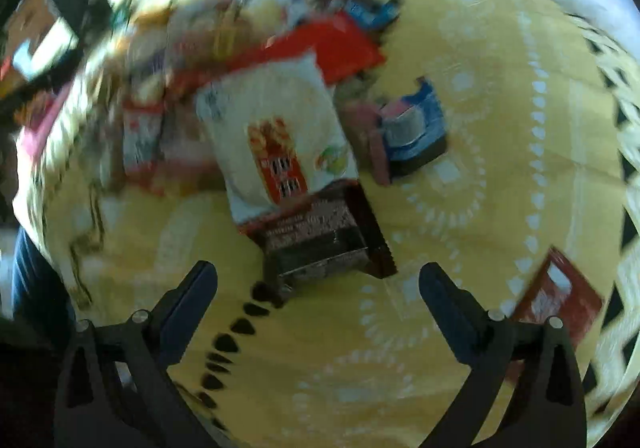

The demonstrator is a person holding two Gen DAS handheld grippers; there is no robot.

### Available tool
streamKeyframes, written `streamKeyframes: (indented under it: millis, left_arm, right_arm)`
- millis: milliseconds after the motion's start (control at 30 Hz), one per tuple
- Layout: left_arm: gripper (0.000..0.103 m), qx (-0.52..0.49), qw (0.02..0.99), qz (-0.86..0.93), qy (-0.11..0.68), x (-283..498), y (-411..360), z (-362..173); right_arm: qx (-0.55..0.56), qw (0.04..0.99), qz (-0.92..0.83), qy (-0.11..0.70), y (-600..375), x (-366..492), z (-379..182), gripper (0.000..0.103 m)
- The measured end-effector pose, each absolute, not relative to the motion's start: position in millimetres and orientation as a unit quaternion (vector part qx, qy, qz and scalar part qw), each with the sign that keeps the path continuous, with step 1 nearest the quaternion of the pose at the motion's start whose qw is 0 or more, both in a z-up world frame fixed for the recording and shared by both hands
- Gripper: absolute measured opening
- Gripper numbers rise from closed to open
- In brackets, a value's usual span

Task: Organize snacks
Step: 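Grasp the blue chocolate-cookie packet with left tool while right grasps the dark wafer packet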

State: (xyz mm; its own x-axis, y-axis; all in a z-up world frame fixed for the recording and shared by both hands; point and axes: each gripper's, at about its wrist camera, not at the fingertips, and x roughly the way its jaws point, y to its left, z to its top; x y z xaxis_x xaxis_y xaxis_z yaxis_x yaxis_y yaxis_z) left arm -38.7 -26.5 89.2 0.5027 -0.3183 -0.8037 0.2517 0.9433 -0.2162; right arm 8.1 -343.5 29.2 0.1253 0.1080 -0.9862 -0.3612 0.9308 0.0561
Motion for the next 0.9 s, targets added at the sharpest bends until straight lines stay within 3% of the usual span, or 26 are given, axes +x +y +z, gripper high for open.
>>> streamKeyframes:
  millis: [300, 367, 400, 500, 700, 900]
  left_arm:
    - [0.055, -0.022, 0.862, -0.178, 0.474, -52.8, -39.3, 93.0]
    - [0.055, -0.017, 0.864, -0.181, 0.469, -56.0, -41.8, 96.7]
    - [0.055, -0.016, 0.866, -0.183, 0.465, -58.3, -43.1, 99.4]
    - [0.055, -0.012, 0.871, -0.193, 0.452, -66.6, -45.6, 110.5]
    - [0.055, -0.007, 0.889, -0.194, 0.415, -84.8, -35.7, 144.2]
    - [0.055, 0.001, 0.914, -0.167, 0.371, -102.2, -8.2, 180.1]
  right_arm:
    - [-0.133, 0.702, 0.145, 0.684, -336.8, 33.9, -28.1, 0.100]
    - [-0.119, 0.710, 0.137, 0.680, -342.5, 32.4, -24.5, 0.092]
    - [-0.107, 0.716, 0.133, 0.677, -346.8, 30.6, -18.4, 0.075]
    - [-0.084, 0.735, 0.121, 0.662, -358.0, 20.9, 4.3, 0.061]
    - [-0.051, 0.786, 0.111, 0.607, -363.8, -13.2, 60.6, 0.057]
    - [-0.003, 0.869, 0.099, 0.486, -338.2, -56.1, 131.8, 0.057]
